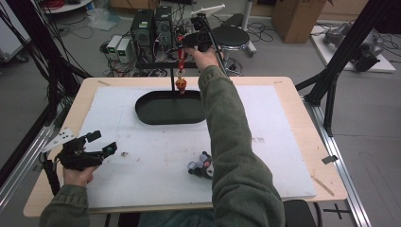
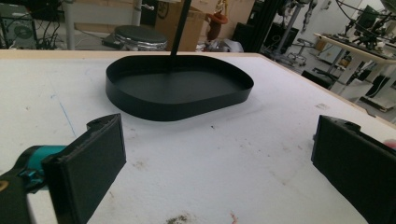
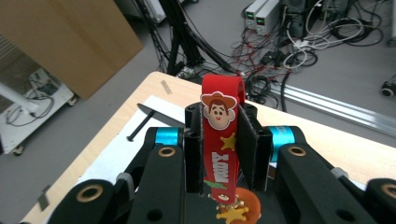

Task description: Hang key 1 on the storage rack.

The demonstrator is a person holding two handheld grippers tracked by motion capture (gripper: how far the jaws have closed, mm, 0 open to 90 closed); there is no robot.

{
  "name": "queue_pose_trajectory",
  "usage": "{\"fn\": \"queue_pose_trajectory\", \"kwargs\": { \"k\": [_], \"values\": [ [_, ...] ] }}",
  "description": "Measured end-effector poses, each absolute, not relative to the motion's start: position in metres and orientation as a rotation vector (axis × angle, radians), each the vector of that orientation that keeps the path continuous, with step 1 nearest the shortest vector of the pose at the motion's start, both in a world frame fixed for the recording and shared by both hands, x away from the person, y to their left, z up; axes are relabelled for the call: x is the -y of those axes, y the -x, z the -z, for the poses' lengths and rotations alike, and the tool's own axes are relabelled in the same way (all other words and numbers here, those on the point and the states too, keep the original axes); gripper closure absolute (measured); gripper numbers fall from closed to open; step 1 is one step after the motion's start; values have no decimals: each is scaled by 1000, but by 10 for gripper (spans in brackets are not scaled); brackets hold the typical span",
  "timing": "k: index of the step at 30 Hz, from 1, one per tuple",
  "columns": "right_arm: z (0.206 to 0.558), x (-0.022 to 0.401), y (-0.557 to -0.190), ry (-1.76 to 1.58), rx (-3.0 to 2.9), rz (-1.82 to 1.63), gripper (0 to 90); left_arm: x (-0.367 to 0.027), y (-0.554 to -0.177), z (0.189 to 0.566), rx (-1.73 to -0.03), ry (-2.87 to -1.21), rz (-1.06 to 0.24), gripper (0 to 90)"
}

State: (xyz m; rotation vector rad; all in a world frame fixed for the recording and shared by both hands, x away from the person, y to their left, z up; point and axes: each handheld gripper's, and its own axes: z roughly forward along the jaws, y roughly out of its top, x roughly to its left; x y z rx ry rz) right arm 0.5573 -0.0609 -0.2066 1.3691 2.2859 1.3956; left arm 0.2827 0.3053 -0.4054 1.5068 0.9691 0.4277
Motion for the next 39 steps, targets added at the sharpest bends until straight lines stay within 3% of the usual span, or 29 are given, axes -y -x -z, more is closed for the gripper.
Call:
{"fn": "queue_pose_trajectory", "kwargs": {
  "k": [15,16,18,19,22,24,26,39],
  "values": [
    [214,56,-565,-1365,-2206,-1410,730,-305,-284,406,-976,-1498,-423,34],
    [215,56,-565,-1371,-2200,-1414,704,-305,-284,406,-977,-1498,-423,34],
    [220,58,-568,-1406,-2216,-1451,405,-305,-283,406,-976,-1497,-424,34],
    [223,58,-569,-1427,-2239,-1442,303,-305,-283,406,-976,-1500,-425,34],
    [230,63,-567,-1440,-2248,-1416,132,-304,-283,406,-975,-1505,-427,34],
    [234,67,-565,-1435,-2261,-1395,104,-304,-283,406,-975,-1505,-426,34],
    [237,72,-564,-1451,-2299,-1341,5,-304,-284,406,-974,-1504,-424,34],
    [242,93,-534,-1288,-2406,-1242,7,-301,-284,406,-974,-1516,-426,34]
  ]
}}
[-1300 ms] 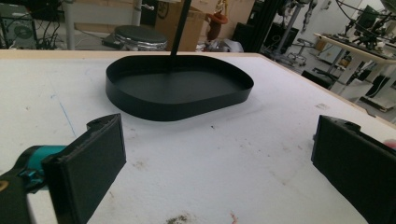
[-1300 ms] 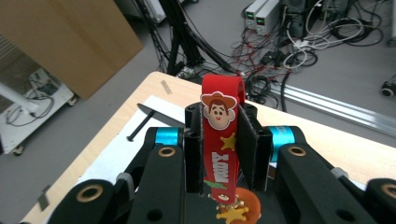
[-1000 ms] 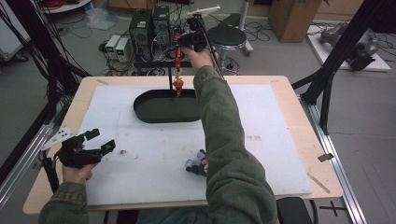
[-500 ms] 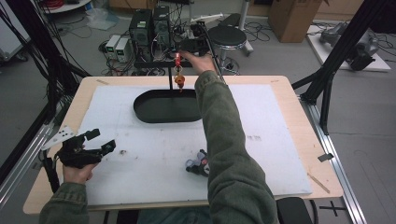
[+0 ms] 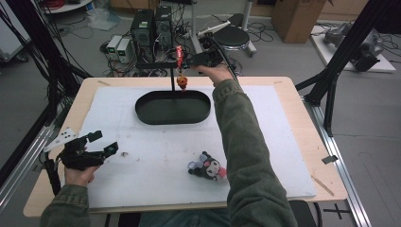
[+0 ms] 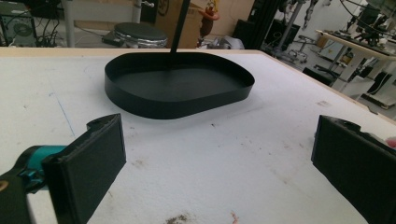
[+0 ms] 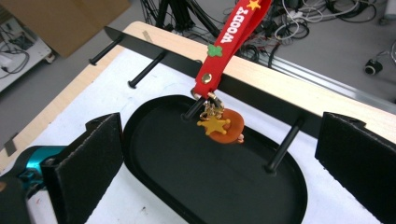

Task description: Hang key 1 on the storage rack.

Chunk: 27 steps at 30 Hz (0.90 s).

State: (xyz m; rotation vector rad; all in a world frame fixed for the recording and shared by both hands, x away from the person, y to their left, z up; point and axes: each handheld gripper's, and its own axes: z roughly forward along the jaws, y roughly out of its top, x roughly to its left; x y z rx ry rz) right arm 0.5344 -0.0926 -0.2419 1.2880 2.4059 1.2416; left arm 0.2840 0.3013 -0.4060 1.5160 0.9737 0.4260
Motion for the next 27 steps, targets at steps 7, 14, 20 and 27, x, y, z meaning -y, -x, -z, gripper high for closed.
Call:
{"fn": "queue_pose_trajectory", "kwargs": {
  "k": [7,14,20,27],
  "values": [
    [241,111,-519,-1263,-2391,-1281,7,-301,-284,406,-975,-1529,-430,34],
    [253,131,-504,-1232,-2339,-1309,6,-302,-283,406,-977,-1522,-436,34],
    [263,149,-494,-1265,-2302,-1321,7,-301,-283,406,-975,-1529,-436,34],
    [268,163,-484,-1270,-2285,-1334,7,-301,-283,406,-977,-1538,-436,34]
  ]
}}
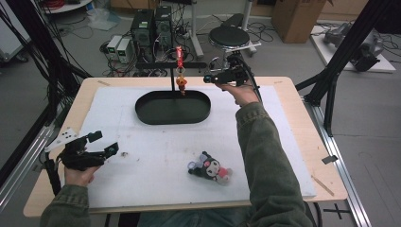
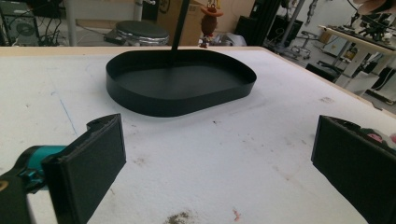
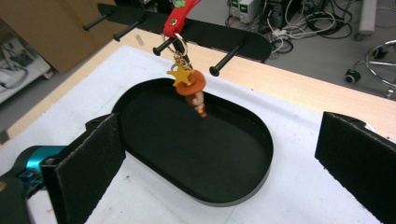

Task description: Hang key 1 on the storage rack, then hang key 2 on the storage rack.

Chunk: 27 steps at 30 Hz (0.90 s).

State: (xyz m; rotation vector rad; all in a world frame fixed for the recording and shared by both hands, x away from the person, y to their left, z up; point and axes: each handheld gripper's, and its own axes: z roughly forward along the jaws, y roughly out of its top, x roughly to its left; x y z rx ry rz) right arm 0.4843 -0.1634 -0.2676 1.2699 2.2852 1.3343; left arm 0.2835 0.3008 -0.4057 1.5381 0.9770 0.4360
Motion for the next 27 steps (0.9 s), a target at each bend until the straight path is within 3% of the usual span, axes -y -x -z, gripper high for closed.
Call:
{"fn": "queue_pose_trajectory", "kwargs": {
  "k": [11,27],
  "values": [
    [293,182,-476,-1299,-2312,-1238,7,-300,-284,406,-977,-1542,-436,34],
    [325,205,-435,-1292,-2306,-1261,7,-300,-284,406,-978,-1546,-437,34]
  ]
}}
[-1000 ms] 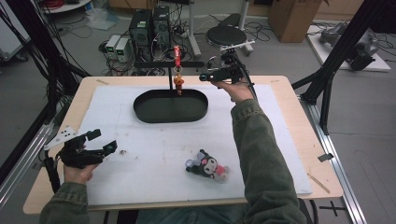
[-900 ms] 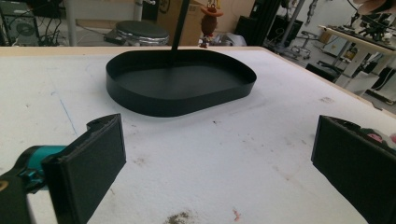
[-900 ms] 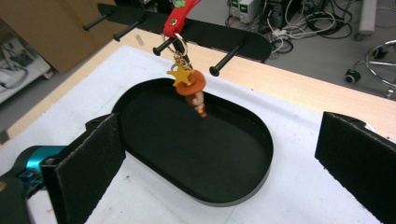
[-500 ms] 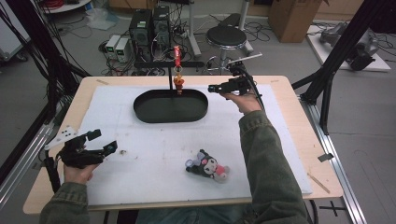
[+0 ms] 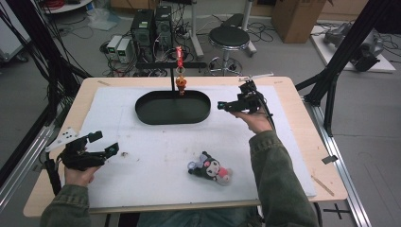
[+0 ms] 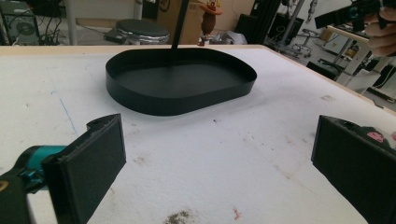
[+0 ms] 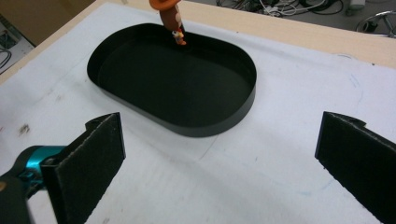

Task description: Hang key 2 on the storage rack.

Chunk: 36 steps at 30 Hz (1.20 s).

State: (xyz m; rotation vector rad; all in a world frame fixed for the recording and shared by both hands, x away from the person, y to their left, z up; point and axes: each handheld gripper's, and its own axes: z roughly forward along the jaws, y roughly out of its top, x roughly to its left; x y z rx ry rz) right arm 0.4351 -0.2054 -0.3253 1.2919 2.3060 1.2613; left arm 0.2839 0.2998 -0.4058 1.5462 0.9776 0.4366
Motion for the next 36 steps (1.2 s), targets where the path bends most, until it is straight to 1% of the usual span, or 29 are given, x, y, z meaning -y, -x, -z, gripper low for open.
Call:
{"fn": "queue_pose_trajectory", "kwargs": {
  "k": [7,17,36],
  "values": [
    [339,213,-414,-1272,-2327,-1256,7,-299,-283,405,-977,-1548,-437,34],
    [363,221,-399,-1306,-2338,-1259,7,-299,-283,406,-977,-1555,-435,34],
    [399,223,-358,-1337,-2427,-1265,7,-298,-283,406,-979,-1562,-432,34]
  ]
}}
